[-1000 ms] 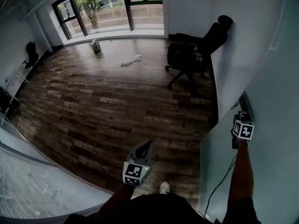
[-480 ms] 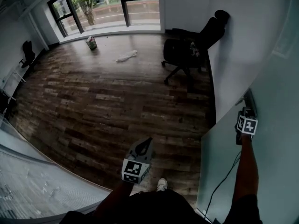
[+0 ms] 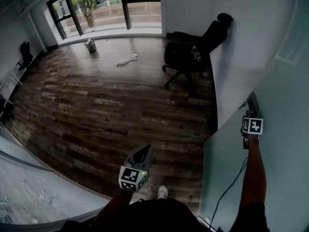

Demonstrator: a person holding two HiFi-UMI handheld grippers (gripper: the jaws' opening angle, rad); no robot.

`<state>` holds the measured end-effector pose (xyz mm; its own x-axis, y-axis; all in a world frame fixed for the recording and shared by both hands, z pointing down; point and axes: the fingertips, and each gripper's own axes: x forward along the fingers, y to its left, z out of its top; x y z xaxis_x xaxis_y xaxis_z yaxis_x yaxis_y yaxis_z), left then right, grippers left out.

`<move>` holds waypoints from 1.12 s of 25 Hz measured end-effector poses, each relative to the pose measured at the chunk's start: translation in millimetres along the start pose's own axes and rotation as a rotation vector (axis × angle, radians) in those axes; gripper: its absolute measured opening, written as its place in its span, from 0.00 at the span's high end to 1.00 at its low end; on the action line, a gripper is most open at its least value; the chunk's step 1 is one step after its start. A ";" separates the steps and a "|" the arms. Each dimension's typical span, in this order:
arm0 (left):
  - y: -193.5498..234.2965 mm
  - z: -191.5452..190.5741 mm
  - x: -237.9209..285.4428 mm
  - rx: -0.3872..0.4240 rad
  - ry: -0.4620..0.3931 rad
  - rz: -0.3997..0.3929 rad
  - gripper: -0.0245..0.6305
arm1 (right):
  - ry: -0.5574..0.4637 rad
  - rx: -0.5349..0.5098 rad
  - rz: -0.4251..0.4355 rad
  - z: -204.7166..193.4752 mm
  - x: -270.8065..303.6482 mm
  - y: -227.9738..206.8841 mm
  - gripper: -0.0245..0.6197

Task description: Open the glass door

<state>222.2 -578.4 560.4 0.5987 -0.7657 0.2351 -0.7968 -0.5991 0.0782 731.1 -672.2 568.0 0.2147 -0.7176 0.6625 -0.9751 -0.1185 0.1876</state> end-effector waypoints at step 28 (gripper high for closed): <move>-29.6 -27.8 -187.6 0.042 -0.065 -0.080 0.97 | -0.636 0.029 0.119 -126.7 -358.1 311.4 0.94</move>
<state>131.1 -410.5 540.9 0.6657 -0.7276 0.1658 -0.7428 -0.6674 0.0534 357.7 -365.2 481.1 0.0382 -0.9924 0.1166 -0.9933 -0.0249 0.1133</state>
